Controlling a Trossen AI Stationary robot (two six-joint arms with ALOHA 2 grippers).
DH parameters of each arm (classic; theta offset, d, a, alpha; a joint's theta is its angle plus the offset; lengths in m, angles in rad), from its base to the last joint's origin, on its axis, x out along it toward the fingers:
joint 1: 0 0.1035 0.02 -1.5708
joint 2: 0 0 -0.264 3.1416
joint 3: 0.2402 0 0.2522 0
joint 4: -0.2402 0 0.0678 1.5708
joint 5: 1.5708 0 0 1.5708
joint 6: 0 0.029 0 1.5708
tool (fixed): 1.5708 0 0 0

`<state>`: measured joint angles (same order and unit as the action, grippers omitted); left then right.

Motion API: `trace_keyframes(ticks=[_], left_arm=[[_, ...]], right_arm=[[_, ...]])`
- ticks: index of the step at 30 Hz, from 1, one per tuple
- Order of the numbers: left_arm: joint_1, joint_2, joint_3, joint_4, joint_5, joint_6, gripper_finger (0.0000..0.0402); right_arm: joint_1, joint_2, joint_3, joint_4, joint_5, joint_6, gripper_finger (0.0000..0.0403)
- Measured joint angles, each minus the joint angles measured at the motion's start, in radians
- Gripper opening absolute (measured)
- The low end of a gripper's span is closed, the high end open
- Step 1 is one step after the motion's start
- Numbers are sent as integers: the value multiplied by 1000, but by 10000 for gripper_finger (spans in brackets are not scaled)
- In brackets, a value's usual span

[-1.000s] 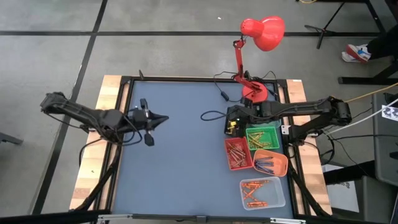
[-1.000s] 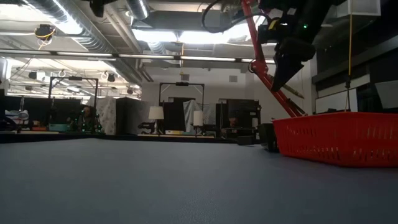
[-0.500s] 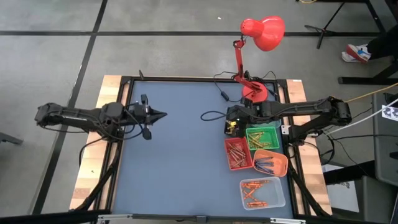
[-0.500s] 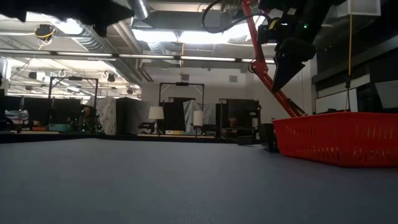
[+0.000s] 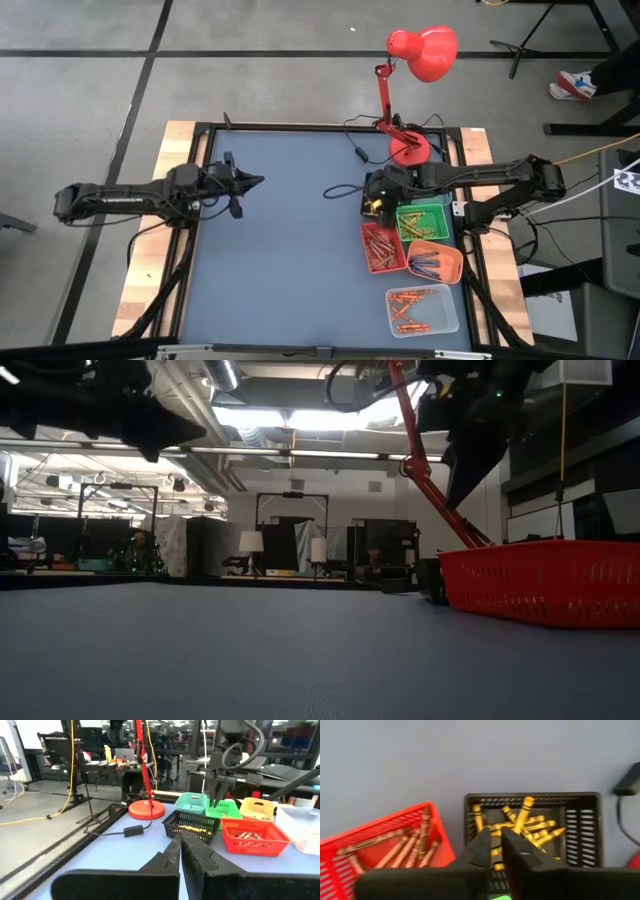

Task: Sort crayons
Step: Return to Home Position

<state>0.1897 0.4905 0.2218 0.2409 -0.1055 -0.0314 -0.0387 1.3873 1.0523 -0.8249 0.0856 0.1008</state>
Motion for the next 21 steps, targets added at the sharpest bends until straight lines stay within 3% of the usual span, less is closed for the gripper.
trace_keyframes(ticks=[3,6,14,21], left_arm=[[0,-62,-39,-1,-3,-32,0],[0,-128,-74,-3,-10,-46,0],[0,-270,-127,-5,-73,-45,0],[0,-335,-170,-29,-67,-45,0]], right_arm=[[0,-12,0,-13,-54,-9,7],[0,-52,0,-19,-98,-29,17],[0,-275,-12,-88,-68,-110,7],[0,-602,-291,110,-51,-43,4]])
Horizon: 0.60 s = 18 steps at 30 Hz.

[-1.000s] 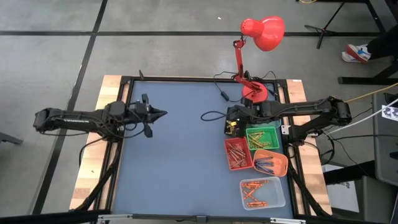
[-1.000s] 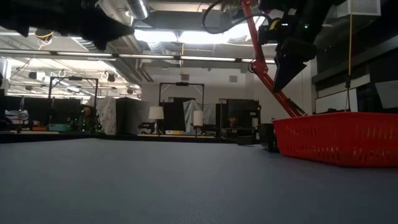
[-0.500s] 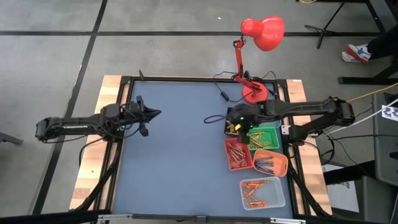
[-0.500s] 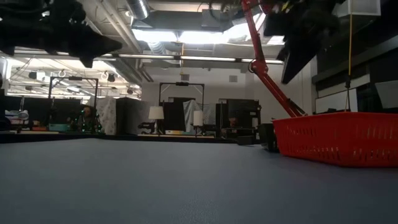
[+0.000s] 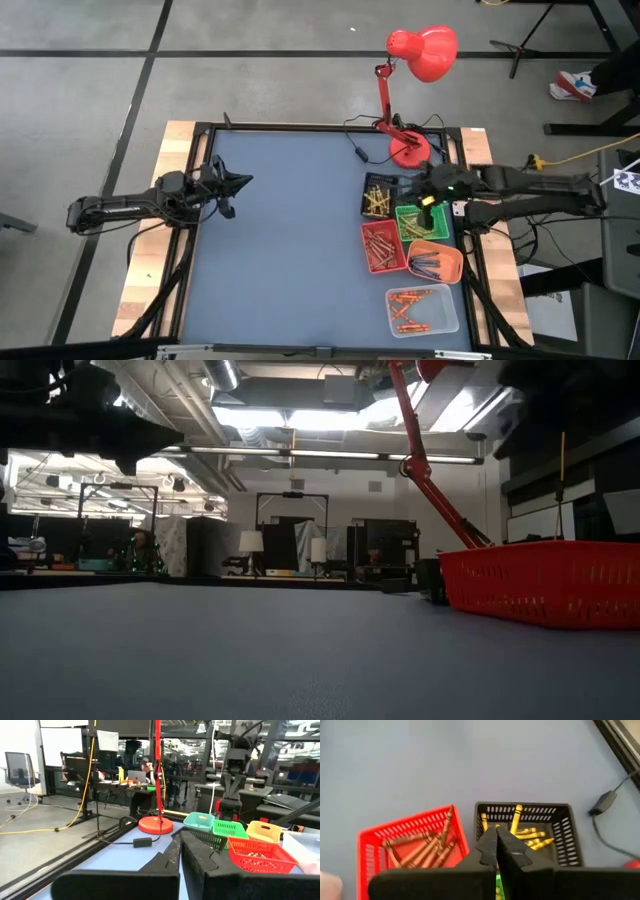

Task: Sort crayons
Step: Return to Home Position

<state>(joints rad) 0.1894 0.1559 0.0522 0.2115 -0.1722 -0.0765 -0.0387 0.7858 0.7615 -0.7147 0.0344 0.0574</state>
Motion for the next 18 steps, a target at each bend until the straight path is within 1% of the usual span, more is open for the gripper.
trace_keyframes(ticks=[3,8,11,13,18], left_arm=[[0,-12,-15,2,1,0,0],[0,-15,-45,-1,2,0,0],[0,-15,-45,-22,2,1,0],[0,-15,-45,-22,2,15,0],[0,-15,-45,-24,2,74,0]], right_arm=[[0,-143,-131,95,-1,86,4],[0,-400,-278,203,-29,198,2],[0,-543,-323,256,-36,209,1],[0,-628,-341,258,-38,209,1],[0,-785,-395,346,-37,166,1]])
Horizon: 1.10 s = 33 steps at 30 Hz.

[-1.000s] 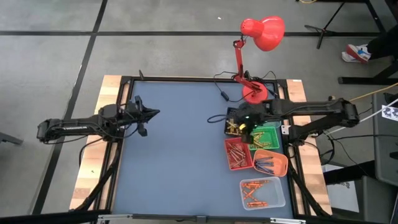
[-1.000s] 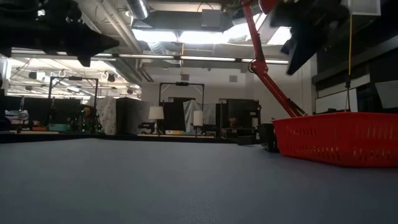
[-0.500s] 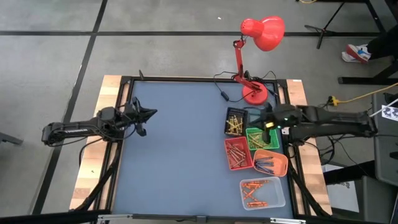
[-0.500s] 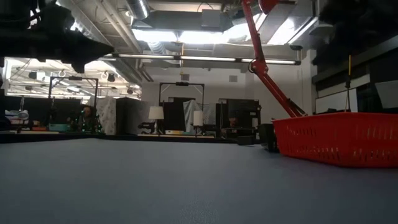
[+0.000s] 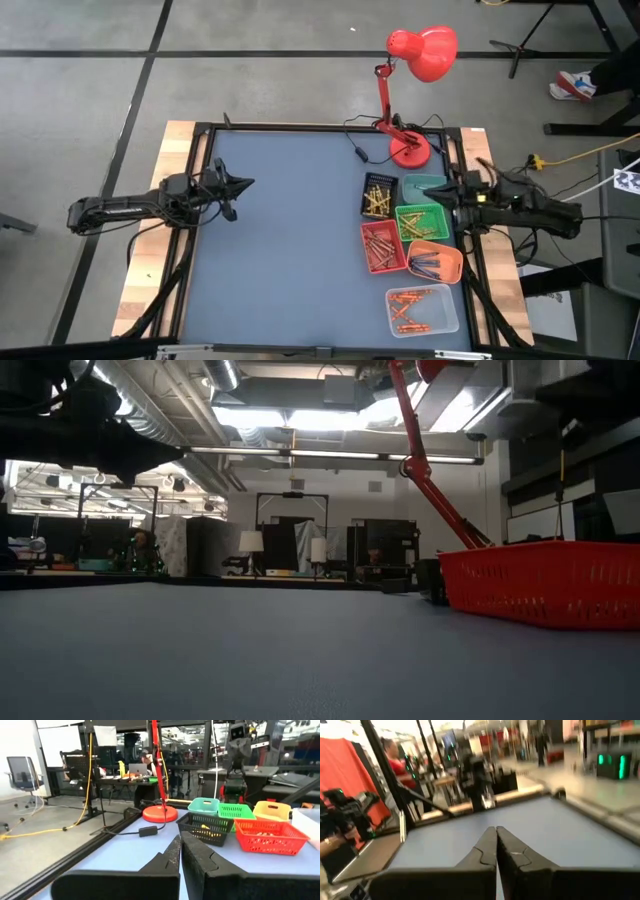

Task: Sort crayons
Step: Return to Home Position

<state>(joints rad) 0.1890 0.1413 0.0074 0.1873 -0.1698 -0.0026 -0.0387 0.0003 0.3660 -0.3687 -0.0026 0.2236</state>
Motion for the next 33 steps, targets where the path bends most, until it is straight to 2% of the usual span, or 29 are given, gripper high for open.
trace_keyframes(ticks=[4,9,19,29,33], left_arm=[[0,0,0,-15,0,17,0],[0,0,0,-86,5,-12,0],[0,1,0,-109,6,-21,0],[0,1,0,-145,1,-20,0],[0,2,0,-147,-1,-21,0]], right_arm=[[0,14,-35,58,-17,-82,1],[-1,36,-147,230,-42,-146,1],[-1,28,-354,482,-70,-152,1],[-1,28,-359,410,-69,-183,1],[-1,33,-359,393,-29,-180,1]])
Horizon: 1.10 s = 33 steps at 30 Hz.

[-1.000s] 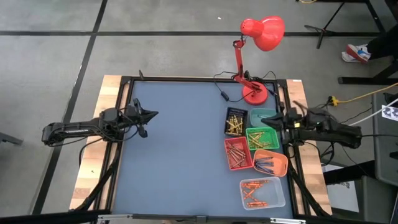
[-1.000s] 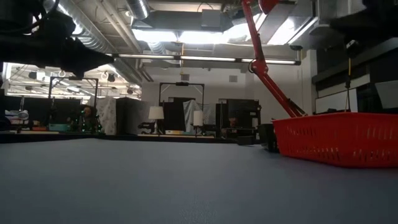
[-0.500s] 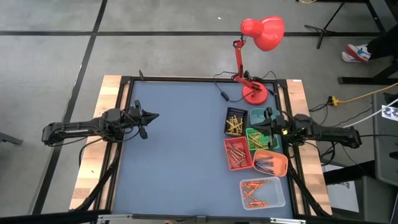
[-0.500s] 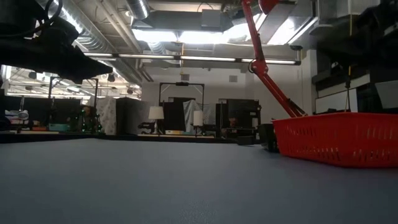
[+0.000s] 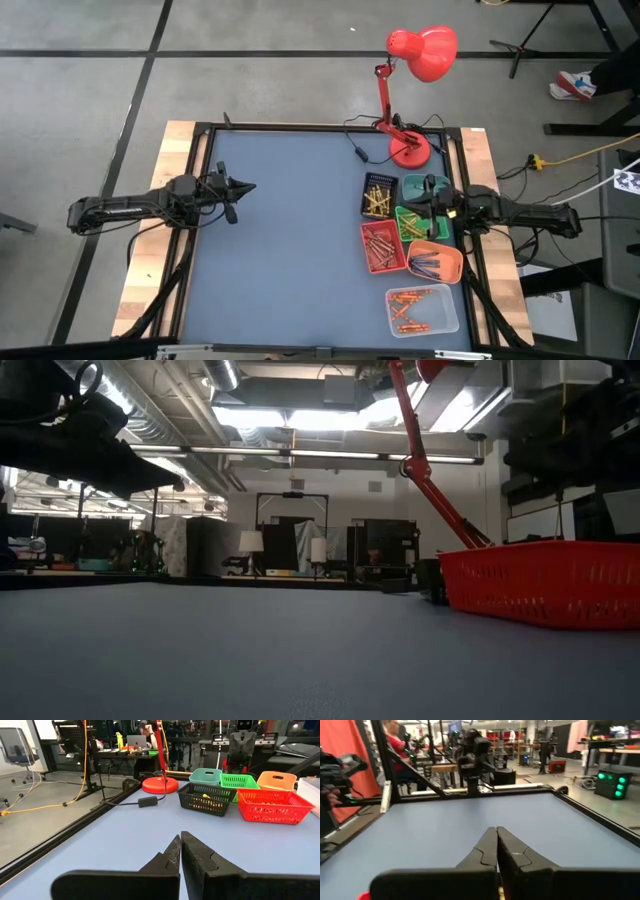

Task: Sort crayons
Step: Return to Home Position

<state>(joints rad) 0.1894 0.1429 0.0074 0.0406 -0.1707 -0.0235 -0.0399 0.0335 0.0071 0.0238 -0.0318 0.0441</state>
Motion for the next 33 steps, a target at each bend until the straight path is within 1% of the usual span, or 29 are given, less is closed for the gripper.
trace_keyframes(ticks=[3,28,33], left_arm=[[0,0,0,0,0,0,0],[-1,-1,0,1,0,0,0],[-28,-30,0,2,-2,0,0]], right_arm=[[0,2,0,-3,13,1,1],[0,2,0,-4,13,3,1],[0,2,0,-5,13,3,1]])
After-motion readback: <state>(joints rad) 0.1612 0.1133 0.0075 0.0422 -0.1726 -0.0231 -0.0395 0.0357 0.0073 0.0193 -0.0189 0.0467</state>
